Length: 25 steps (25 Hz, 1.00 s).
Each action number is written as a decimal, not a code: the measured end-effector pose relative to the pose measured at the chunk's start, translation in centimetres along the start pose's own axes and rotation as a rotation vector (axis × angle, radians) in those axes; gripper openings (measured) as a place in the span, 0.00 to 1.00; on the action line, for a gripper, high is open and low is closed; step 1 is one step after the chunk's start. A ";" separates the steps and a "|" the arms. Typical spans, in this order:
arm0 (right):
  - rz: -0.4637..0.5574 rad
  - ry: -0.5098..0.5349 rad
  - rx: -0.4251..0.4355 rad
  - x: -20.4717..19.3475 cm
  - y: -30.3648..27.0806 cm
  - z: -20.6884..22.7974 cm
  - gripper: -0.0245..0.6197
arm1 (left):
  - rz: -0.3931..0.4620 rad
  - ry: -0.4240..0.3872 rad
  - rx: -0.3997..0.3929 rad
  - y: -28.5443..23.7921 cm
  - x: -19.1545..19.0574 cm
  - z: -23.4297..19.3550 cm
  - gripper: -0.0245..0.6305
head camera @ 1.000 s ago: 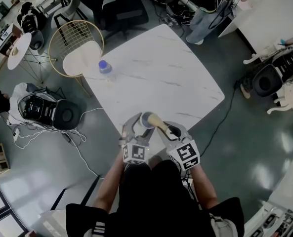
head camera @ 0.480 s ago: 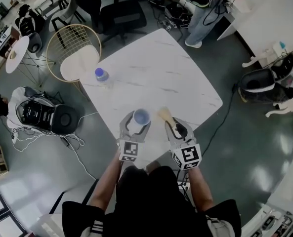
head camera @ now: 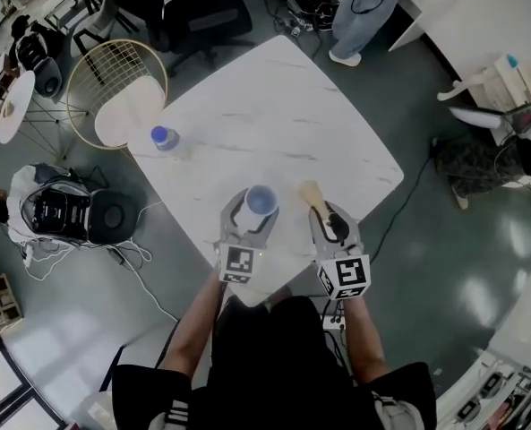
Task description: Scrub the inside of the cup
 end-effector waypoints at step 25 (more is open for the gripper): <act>-0.096 -0.109 -0.115 -6.4 -4.1 7.3 0.20 | -0.071 0.016 -0.143 -13.8 -5.4 1.0 0.52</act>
Point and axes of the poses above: the fingertips, and each gripper's own axes: y backward along the fingers, z to its right, x out of its top, the point moved 8 cm from there along y, backward along the fingers, and after that the axes turned 2 degrees about -z, right-handed, at the moved point
